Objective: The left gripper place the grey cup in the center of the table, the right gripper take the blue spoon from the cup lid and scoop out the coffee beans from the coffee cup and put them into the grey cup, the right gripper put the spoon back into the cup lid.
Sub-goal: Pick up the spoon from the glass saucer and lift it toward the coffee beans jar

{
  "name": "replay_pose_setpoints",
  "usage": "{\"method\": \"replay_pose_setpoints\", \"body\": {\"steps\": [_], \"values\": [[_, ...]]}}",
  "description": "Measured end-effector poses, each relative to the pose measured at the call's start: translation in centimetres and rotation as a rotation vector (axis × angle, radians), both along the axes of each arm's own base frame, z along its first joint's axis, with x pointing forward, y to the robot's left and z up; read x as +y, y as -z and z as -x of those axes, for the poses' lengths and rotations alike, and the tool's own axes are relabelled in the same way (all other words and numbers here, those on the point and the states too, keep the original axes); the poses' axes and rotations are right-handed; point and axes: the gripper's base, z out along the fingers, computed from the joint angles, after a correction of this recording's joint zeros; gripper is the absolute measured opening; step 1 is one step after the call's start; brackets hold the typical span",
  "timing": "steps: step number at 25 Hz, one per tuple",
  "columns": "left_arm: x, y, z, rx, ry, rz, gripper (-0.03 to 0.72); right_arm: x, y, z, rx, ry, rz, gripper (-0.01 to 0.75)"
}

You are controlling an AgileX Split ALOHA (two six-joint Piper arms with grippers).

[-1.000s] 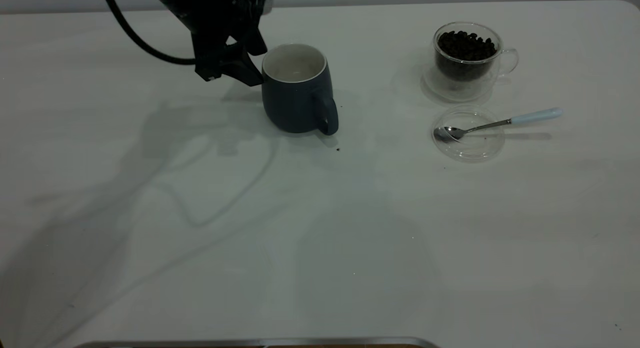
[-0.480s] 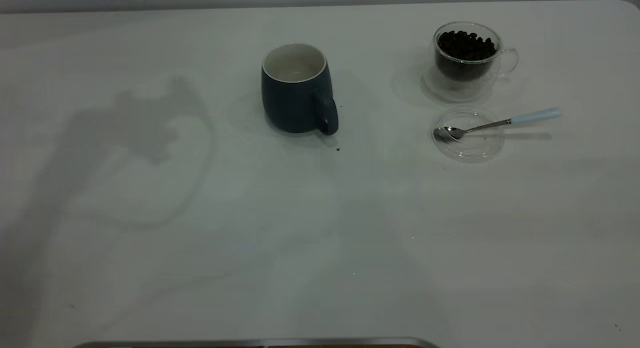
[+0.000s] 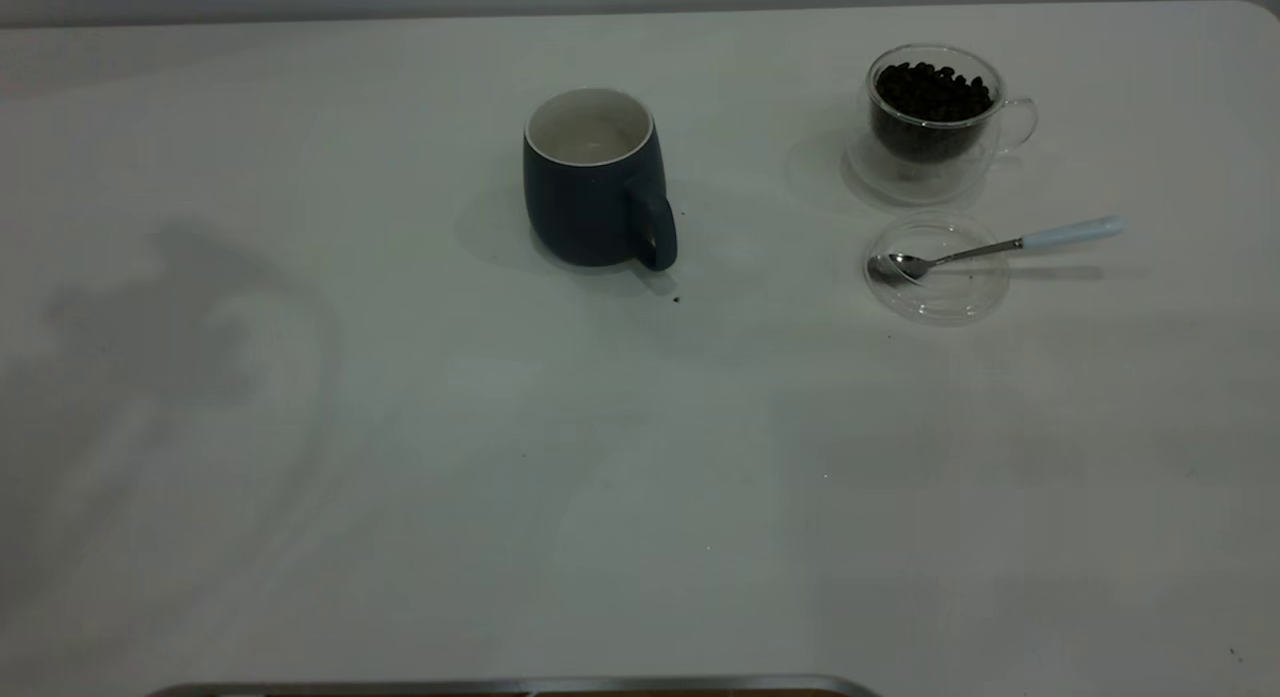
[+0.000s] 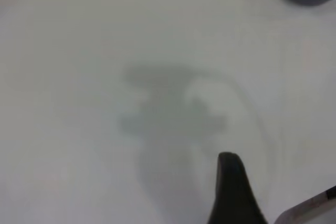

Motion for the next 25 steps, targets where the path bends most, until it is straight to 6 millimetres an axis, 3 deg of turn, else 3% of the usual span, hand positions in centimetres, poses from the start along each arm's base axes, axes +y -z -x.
{"method": "replay_pose_setpoints", "body": {"steps": [3,6,19,22,25], "values": [[0.4,-1.2,3.7,-0.040,-0.008,0.008,0.541,0.0,0.0,0.0,0.000,0.000,0.000,0.238],[0.7,-0.4,7.3,-0.023,-0.026,0.014,0.541,0.0,0.0,0.0,0.000,0.000,0.000,0.238],[2.2,12.1,21.6,0.213,-0.190,0.041,0.541,0.0,0.0,0.0,0.000,0.000,0.000,0.238],[2.5,13.4,23.7,0.135,-0.233,0.061,0.541,0.0,0.0,0.0,0.000,0.000,0.000,0.238],[2.9,13.3,25.2,0.027,-0.274,0.078,0.541,0.0,0.0,0.0,0.000,0.000,0.000,0.238]]}}
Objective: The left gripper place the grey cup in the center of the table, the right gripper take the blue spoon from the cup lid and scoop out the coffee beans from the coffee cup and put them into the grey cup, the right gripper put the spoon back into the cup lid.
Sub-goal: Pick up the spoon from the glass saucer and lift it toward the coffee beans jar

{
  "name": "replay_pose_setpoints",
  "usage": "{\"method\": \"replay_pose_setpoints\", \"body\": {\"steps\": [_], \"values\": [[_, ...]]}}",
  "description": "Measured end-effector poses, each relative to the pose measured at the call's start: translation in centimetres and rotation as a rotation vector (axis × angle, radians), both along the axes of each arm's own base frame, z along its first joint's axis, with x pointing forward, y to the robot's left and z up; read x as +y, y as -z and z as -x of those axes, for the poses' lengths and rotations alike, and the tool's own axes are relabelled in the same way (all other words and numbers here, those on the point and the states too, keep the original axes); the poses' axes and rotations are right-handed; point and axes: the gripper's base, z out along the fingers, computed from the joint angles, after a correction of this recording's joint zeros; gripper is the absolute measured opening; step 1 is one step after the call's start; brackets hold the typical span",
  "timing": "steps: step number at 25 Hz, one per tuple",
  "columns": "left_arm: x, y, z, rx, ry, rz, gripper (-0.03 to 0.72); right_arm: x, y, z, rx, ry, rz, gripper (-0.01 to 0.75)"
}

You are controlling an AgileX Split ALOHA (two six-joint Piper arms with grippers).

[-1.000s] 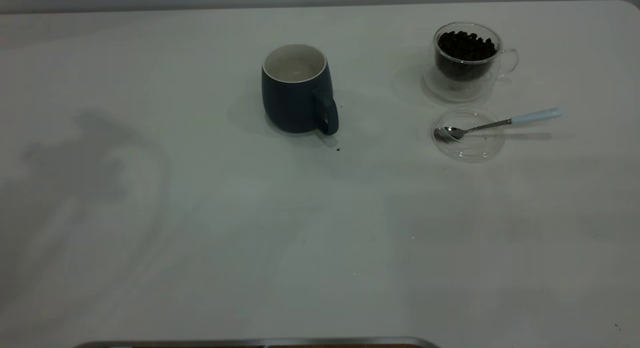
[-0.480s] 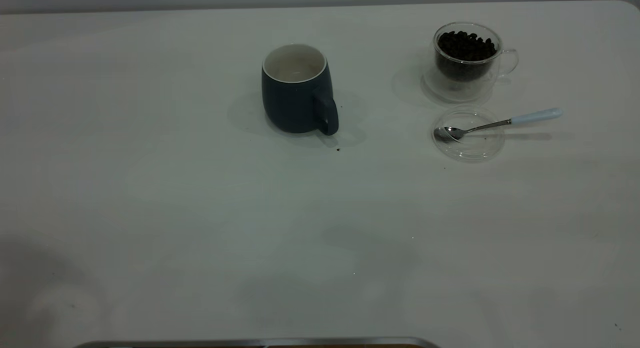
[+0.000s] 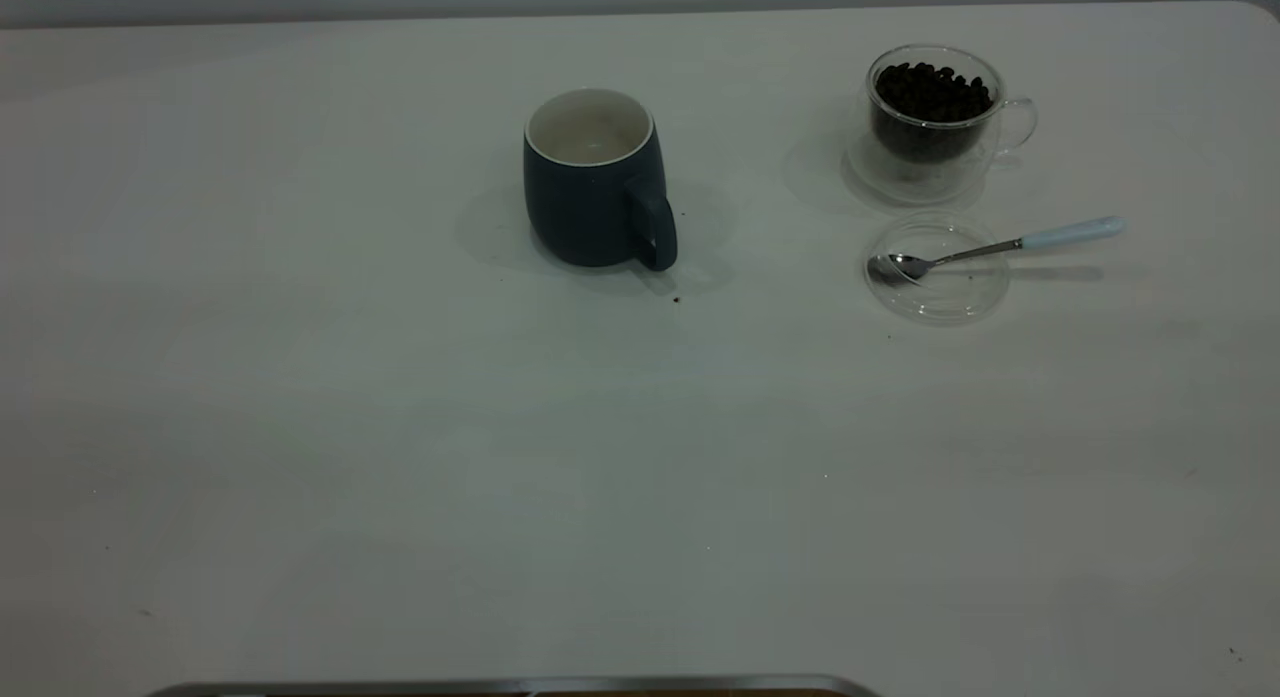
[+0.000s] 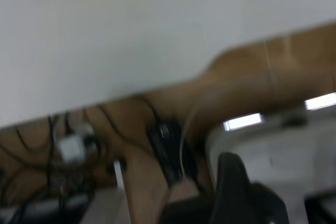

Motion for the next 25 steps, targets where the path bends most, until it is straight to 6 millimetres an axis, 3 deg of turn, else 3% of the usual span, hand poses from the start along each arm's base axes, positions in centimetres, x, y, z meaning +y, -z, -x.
{"method": "replay_pose_setpoints", "body": {"steps": [15,25], "values": [[0.7,-0.8,6.4,-0.450,-0.036,0.063,0.541,0.0,0.0,0.0,0.000,0.000,0.000,0.238],[0.6,-0.7,6.7,-0.470,-0.146,0.038,0.541,0.0,0.0,0.0,0.000,0.000,0.000,0.238]]}}
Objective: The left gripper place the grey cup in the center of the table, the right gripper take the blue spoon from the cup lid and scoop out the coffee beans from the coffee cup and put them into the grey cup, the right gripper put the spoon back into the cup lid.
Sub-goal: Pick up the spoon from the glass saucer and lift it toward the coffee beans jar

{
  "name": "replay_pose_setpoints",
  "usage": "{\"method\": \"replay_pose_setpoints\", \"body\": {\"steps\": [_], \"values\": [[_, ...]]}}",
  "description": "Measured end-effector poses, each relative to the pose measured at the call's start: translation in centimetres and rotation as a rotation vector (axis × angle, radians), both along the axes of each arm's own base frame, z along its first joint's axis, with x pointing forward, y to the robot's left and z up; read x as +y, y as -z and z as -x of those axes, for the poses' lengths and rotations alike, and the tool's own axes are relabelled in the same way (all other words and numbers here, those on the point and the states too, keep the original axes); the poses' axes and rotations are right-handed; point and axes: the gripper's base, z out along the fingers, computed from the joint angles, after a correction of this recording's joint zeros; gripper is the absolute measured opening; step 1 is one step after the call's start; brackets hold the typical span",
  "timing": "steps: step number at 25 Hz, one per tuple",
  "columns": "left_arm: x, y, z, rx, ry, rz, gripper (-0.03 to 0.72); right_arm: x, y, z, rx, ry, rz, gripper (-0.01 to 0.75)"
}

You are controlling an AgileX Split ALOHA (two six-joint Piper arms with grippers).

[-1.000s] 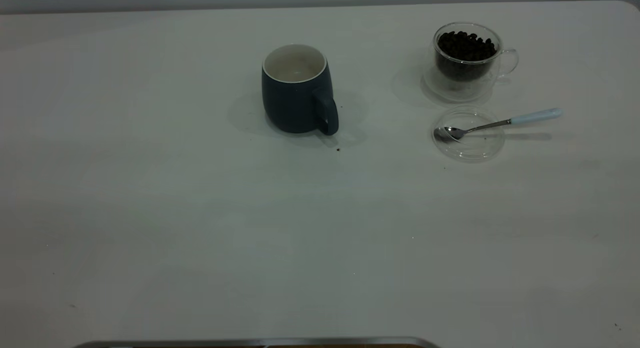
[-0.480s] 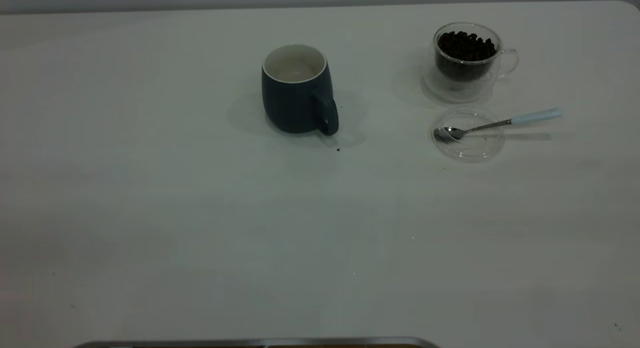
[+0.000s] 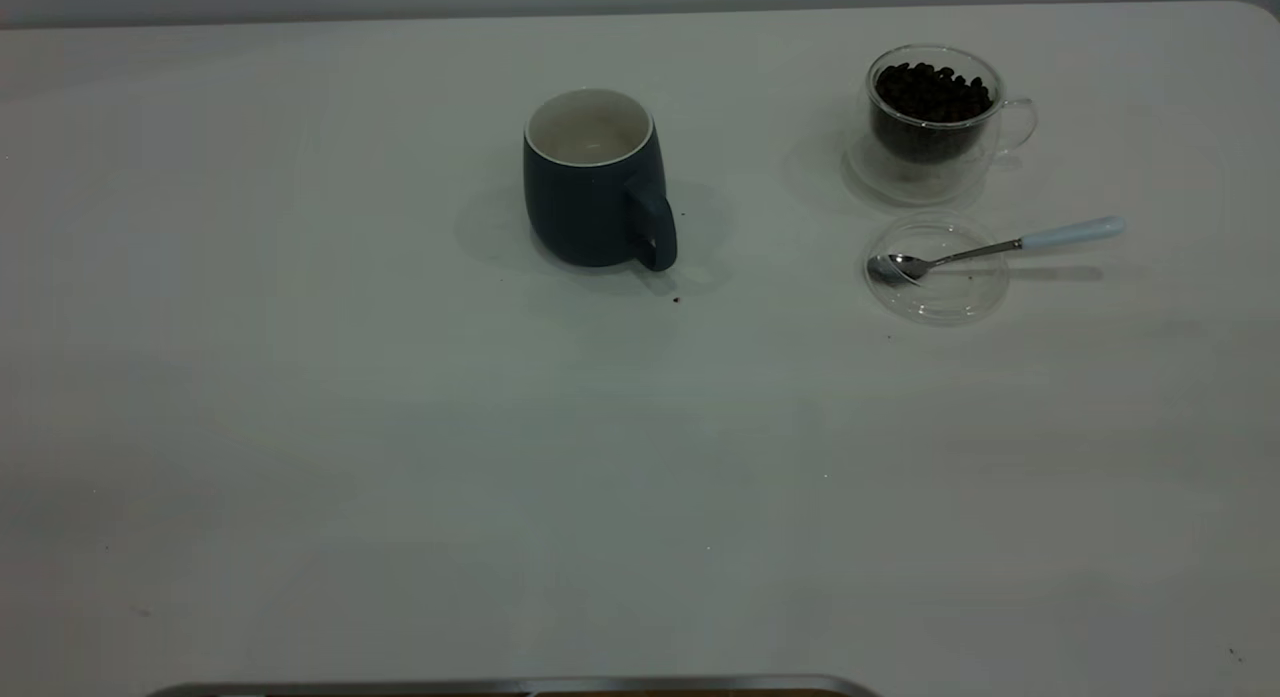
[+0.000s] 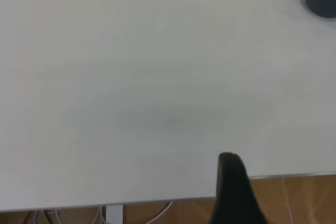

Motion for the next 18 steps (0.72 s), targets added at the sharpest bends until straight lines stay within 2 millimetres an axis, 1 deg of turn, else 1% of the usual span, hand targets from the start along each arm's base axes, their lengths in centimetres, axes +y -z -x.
{"method": "replay_pose_setpoints", "body": {"steps": [18], "values": [[0.00,0.00,0.00,0.000,0.002,0.000,0.541,0.10,0.00,0.01,0.001,-0.007,-0.010,0.238]]}}
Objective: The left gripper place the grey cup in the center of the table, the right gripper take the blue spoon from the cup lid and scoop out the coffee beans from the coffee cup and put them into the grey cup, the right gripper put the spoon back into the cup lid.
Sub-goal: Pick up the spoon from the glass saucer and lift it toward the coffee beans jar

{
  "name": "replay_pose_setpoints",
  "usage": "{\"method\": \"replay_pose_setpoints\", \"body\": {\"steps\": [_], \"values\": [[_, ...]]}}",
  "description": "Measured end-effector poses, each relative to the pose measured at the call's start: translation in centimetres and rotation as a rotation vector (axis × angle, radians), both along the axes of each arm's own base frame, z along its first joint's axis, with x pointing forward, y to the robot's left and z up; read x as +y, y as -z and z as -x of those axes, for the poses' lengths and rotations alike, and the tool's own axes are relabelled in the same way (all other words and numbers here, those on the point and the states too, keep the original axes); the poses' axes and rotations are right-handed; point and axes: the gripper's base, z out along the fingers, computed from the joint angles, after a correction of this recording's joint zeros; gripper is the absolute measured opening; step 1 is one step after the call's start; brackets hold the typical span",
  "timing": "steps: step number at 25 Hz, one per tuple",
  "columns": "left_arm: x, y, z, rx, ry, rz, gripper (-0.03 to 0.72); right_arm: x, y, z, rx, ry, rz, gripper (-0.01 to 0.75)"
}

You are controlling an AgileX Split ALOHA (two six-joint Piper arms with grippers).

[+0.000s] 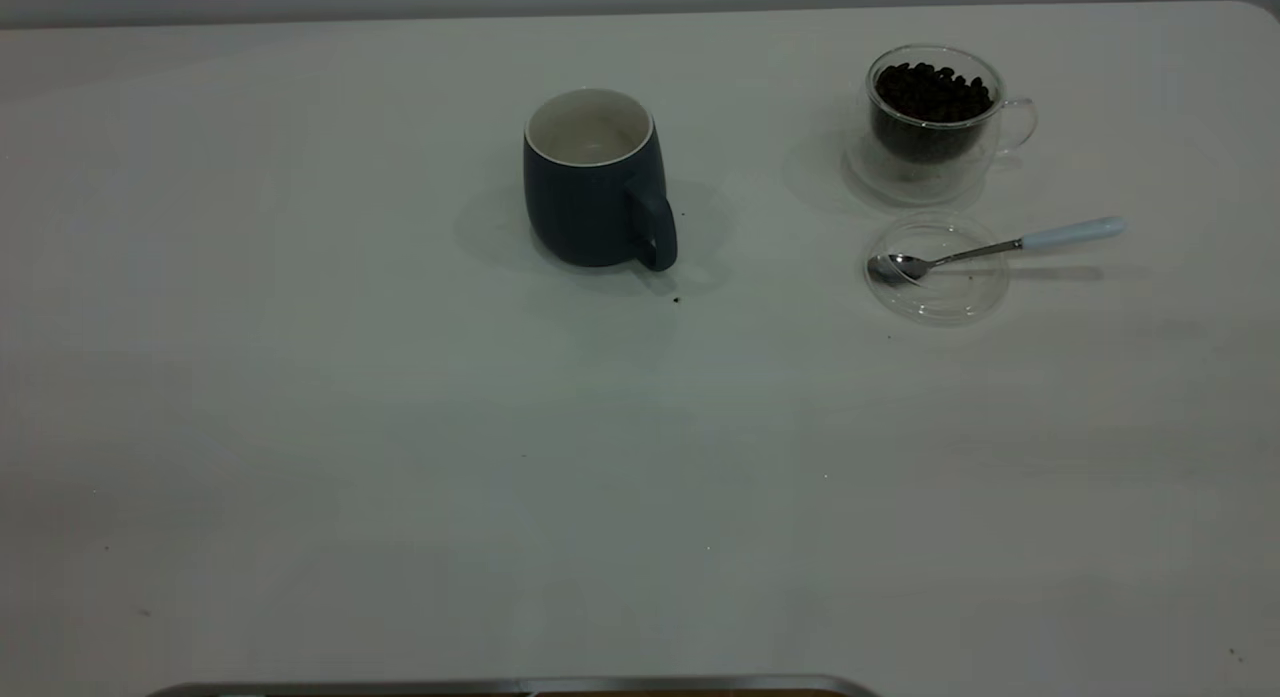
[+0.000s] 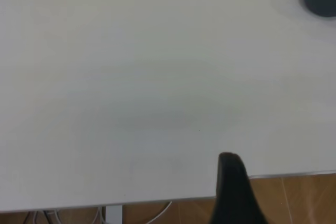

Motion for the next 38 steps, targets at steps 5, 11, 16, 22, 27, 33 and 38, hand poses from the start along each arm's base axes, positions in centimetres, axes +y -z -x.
{"method": "replay_pose_setpoints", "body": {"steps": [5,11,16,22,27,33,38], "values": [[0.0,0.0,0.0,0.000,0.000,0.000,0.541,0.2,0.0,0.0,0.001,-0.011,-0.016,0.238],[0.0,0.0,0.0,0.000,0.000,0.000,0.541,0.8,-0.4,-1.4,0.041,-0.040,-0.087,0.286],[0.0,0.0,0.0,0.000,0.000,0.000,0.541,1.1,-1.5,-7.1,0.052,-0.018,-0.114,0.455],[0.0,0.0,0.0,0.000,0.000,0.000,0.544,1.3,0.0,-17.4,0.262,-0.056,-0.001,0.519],[0.0,0.0,0.0,0.000,0.000,0.000,0.544,1.9,3.2,-27.1,0.454,-0.133,0.064,0.521],[0.0,0.0,0.0,0.000,0.000,0.000,0.544,2.8,10.2,-34.8,0.618,-0.242,0.017,0.521],[0.0,0.0,0.0,0.000,0.000,0.000,0.544,0.8,14.8,-37.7,0.644,-0.249,-0.120,0.519]]}}
